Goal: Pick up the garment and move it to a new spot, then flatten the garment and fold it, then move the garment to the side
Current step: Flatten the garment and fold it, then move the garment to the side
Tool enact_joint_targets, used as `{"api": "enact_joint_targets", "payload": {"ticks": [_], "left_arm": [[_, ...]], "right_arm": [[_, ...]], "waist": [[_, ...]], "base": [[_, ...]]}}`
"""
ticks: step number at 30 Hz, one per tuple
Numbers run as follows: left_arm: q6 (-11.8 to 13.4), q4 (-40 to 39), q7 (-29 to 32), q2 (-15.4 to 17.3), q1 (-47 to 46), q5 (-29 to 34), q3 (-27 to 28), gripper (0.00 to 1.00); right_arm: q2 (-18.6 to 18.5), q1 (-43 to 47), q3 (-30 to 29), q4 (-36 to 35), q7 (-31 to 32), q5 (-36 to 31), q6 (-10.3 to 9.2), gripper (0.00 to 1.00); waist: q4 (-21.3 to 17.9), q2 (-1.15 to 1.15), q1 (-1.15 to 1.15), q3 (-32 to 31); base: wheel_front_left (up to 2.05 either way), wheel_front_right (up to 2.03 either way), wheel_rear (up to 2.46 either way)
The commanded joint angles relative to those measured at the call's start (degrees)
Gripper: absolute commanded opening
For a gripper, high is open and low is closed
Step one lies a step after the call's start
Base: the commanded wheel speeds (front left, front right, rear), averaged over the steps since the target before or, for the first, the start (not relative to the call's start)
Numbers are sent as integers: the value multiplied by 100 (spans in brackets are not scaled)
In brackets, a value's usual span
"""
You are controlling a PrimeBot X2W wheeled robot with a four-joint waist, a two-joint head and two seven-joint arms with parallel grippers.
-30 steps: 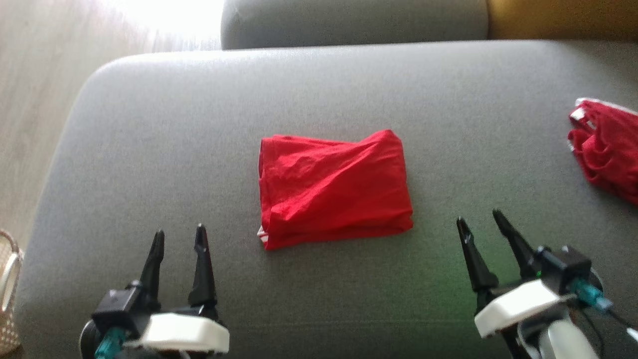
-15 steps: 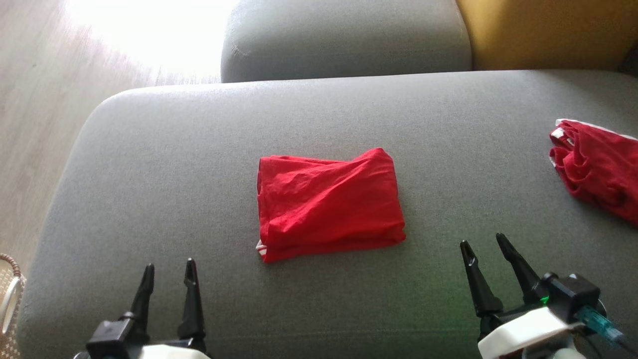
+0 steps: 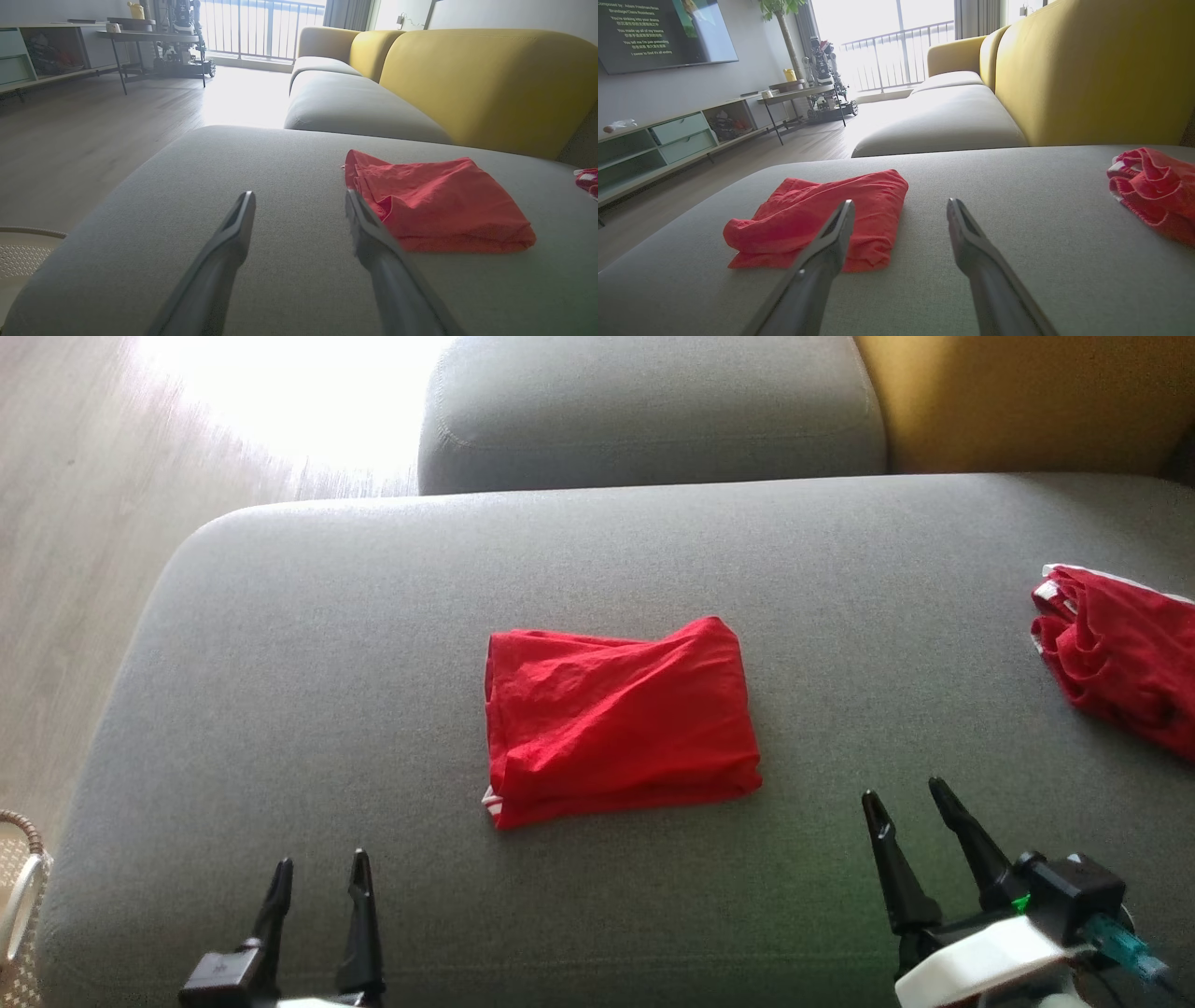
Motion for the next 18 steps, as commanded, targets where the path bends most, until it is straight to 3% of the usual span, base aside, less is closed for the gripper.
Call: {"api": "enact_joint_targets", "payload": {"ticks": [1,18], "left_arm": [[-13,-157,-71,-47,-224,44,178,100],[2,-191,-71,-52,-309,50,93,100]], "right_arm": [[-6,-146,151,-163,-60,45,-2,100],[-6,-201,103,-95,-60,93,-2,100]], "waist": [[1,0,0,-2],[84,0,0,95]], "base": [[0,0,0],[0,0,0]]}}
